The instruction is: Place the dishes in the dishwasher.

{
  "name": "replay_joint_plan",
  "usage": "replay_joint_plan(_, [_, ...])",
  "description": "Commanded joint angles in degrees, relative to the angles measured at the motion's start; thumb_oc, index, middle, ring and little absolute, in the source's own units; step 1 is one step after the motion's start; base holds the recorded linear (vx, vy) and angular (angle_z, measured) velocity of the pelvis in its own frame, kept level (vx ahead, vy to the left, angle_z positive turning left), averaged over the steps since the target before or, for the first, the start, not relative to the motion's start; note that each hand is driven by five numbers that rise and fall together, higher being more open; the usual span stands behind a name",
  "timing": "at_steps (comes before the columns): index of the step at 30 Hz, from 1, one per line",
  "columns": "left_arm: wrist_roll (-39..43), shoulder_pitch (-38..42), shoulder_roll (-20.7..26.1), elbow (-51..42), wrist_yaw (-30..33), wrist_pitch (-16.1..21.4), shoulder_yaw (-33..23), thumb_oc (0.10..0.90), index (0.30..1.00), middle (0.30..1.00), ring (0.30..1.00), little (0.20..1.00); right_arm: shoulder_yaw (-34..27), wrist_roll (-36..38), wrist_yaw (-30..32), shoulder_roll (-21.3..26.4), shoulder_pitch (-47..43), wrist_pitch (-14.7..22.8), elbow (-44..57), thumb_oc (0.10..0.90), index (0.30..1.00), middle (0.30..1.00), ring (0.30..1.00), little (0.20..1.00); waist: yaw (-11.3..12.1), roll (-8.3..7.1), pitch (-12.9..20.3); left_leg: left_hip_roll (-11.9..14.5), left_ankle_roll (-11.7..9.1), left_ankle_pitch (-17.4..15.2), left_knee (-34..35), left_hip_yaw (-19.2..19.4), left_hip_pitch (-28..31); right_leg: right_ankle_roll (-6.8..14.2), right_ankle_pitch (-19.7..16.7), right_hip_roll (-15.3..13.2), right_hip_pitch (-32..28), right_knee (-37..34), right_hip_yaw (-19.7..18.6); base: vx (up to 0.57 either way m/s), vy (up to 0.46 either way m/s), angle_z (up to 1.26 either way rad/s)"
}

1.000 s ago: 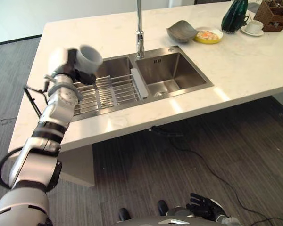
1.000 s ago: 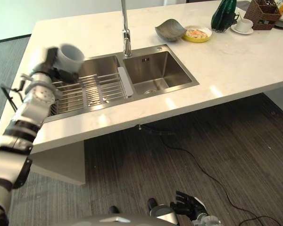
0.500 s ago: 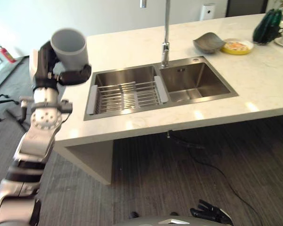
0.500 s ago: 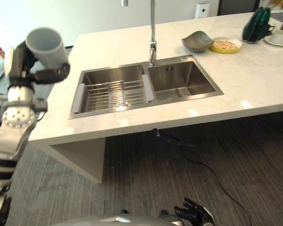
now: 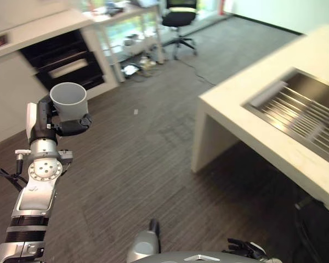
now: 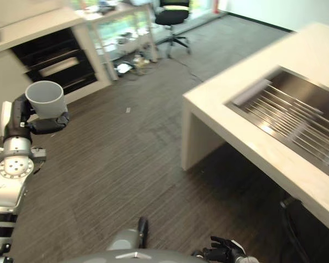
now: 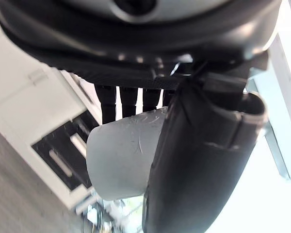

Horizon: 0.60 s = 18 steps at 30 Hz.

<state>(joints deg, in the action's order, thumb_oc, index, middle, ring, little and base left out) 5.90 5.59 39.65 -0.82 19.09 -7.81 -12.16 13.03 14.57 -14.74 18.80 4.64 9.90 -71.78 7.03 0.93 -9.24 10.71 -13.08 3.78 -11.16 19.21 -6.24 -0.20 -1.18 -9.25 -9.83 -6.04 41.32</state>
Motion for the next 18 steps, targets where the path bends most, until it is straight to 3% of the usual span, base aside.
replay_joint_plan(1, [-1.53,9.07,5.81,-6.82,2.21,5.96,-5.98,0.4,0.3,0.3,0.3,0.3,-3.32,0.2,-0.98,-2.59,1.58,-0.58,1.66,0.8,0.9,0.9,0.9,0.9,-4.47,1.69,4.98,-0.51,2.6,-4.66,3.45,1.19,8.59,3.38,3.46,-0.33,4.94,1.3,-7.49,-0.21,0.102,1.61])
replay_joint_plan(3, [-2.24,9.34,4.85,-7.34,1.7,5.79,-5.34,0.4,0.3,0.3,0.3,0.3,-7.04,4.05,-1.46,-4.43,2.11,-0.85,2.88,0.8,0.9,0.9,0.9,0.9,-5.65,1.27,5.95,-2.51,3.39,-7.77,5.82,2.83,10.95,4.38,1.35,-2.22,4.56,1.68,-3.73,-0.14,0.257,2.22])
replay_joint_plan(5, [-3.06,7.61,3.69,-9.18,1.21,5.25,-6.16,0.4,0.3,0.3,0.3,0.3,-12.17,8.6,-2.42,-6.09,2.37,-1.38,3.8,0.8,0.9,0.9,0.9,0.9,-6.79,2.26,7.32,-2.72,4.57,-5.48,13.96,5.34,13.16,5.82,-0.82,-2.91,4.05,2.08,-0.88,-0.07,0.272,1.53])
replay_joint_plan(7, [-3.51,6.25,3.64,-9.78,1.14,5.36,-7.15,0.4,0.3,0.3,0.3,0.3,-13.31,9.28,-2.09,-5.91,1.99,-1.7,3.57,0.8,0.9,0.9,0.9,0.9,-6.51,2.39,7.61,-3.51,5.2,-5.44,15.66,3.33,13.35,6.31,-1.71,-3.16,4.08,2.36,-0.61,-0.02,0.217,0.63])
replay_joint_plan(9, [-4.42,4.08,4.6,-11.52,1.14,5.64,-9.56,0.4,0.3,0.3,0.3,0.3,-16.11,12.34,-2.85,-5.64,1.18,-2.45,4.22,0.8,0.9,0.9,0.9,0.9,-6.86,1.77,7.2,-4.15,6.9,-5.57,16.08,1.85,13.08,7.12,-2.72,-4.5,5.18,7.06,-0.97,0.04,0.366,0.83])
replay_joint_plan(10, [-4.65,3.16,5.64,-12.0,1.01,4.9,-10.97,0.4,0.3,0.3,0.3,0.3,-16.47,12.35,-2.92,-6.36,1.22,-2.29,5.77,0.8,0.9,0.9,0.9,0.9,-7.74,1.65,5.88,-5.23,9.33,-7.27,16.16,0.94,14.0,9.21,-2.93,-8.33,8.63,18.59,-3.11,0.09,0.43,0.58])
replay_joint_plan(11, [-4.95,3.3,6.07,-12.13,1.18,4.81,-10.83,0.4,0.3,0.3,0.3,0.3,-16.95,12.73,-2.79,-6.76,1.49,-2.06,6.5,0.8,0.9,0.9,0.9,0.9,-8.77,1.35,4.88,-6.07,10.19,-8.24,16.16,-0.58,14.38,11.02,-3.69,-10.24,10.93,23.37,-7.39,0.09,0.358,0.55])
replay_joint_plan(12, [-4.95,3.32,6.12,-12.12,1.18,4.8,-10.83,0.4,0.3,0.3,0.3,0.3,-16.94,12.73,-2.77,-6.81,1.48,-2.08,6.53,0.8,0.9,0.9,0.9,0.9,-8.69,1.14,4.9,-6.35,10.32,-8.31,16.16,-0.49,14.37,11.17,-3.47,-10.64,11.26,23.93,-7.66,-0.04,0.18,0.79])
replay_joint_plan(13, [-4.43,4.56,6.21,-10.88,1.98,5.57,-8.02,0.4,0.3,0.3,0.3,0.3,-15.89,13.0,-2.72,-6.38,0.89,-1.89,7.26,0.8,0.9,0.9,0.9,0.9,-11.66,0.77,3.06,-5.51,9.96,-7.02,16.16,-3.22,12.95,10.72,-3.09,-6.97,17.36,27.8,-19.33,-0.08,0.085,0.72])
replay_joint_plan(14, [-4.43,4.56,6.21,-10.88,1.98,5.57,-8.02,0.4,0.3,0.3,0.3,0.3,-15.89,13.0,-2.72,-6.38,0.89,-1.89,7.26,0.8,0.9,0.9,0.9,0.9,-11.66,0.77,3.06,-5.51,9.96,-7.02,16.16,-3.22,12.95,10.72,-3.09,-6.97,17.36,27.8,-19.33,0.0,0.131,0.68])
replay_joint_plan(15, [-4.16,3.73,5.11,-9.79,2.24,6.77,-5.79,0.4,0.3,0.3,0.3,0.3,-14.74,13.97,-3.2,-5.78,1.07,-1.82,6.99,0.8,0.9,0.9,0.9,0.9,-14.7,0.79,2.89,-5.38,8.95,-5.96,16.16,-7.0,12.13,9.76,2.21,3.68,19.17,22.2,-33.54,0.13,0.07,0.78])
replay_joint_plan(16, [-3.7,4.12,3.74,-10.14,1.72,6.92,-4.67,0.4,0.3,0.3,0.3,0.3,-14.38,13.49,-3.23,-5.41,1.4,-1.79,6.33,0.8,0.9,0.9,0.9,0.9,-15.07,0.49,2.81,-5.89,9.03,-6.18,16.16,-8.23,12.25,9.6,2.47,4.68,19.24,19.71,-36.97,0.13,0.07,0.78])
replay_joint_plan(17, [-3.7,4.12,3.74,-10.14,1.72,6.92,-4.67,0.4,0.3,0.3,0.3,0.3,-14.38,13.49,-3.23,-5.41,1.4,-1.79,6.33,0.8,0.9,0.9,0.9,0.9,-15.07,0.49,2.81,-5.89,9.03,-6.18,16.16,-8.23,12.25,9.6,2.47,4.68,19.24,19.71,-36.97,0.09,-0.042,1.22])
replay_joint_plan(18, [-3.33,5.72,3.22,-10.21,1.32,6.89,-3.68,0.4,0.3,0.3,0.3,0.3,-14.13,13.18,-3.09,-5.24,1.0,-2.18,5.48,0.8,0.9,0.9,0.9,0.9,-14.92,0.21,3.2,-6.15,8.9,-6.09,16.16,-9.49,11.67,9.23,0.62,3.05,19.1,14.05,-38.46,0.1,-0.075,0.98])
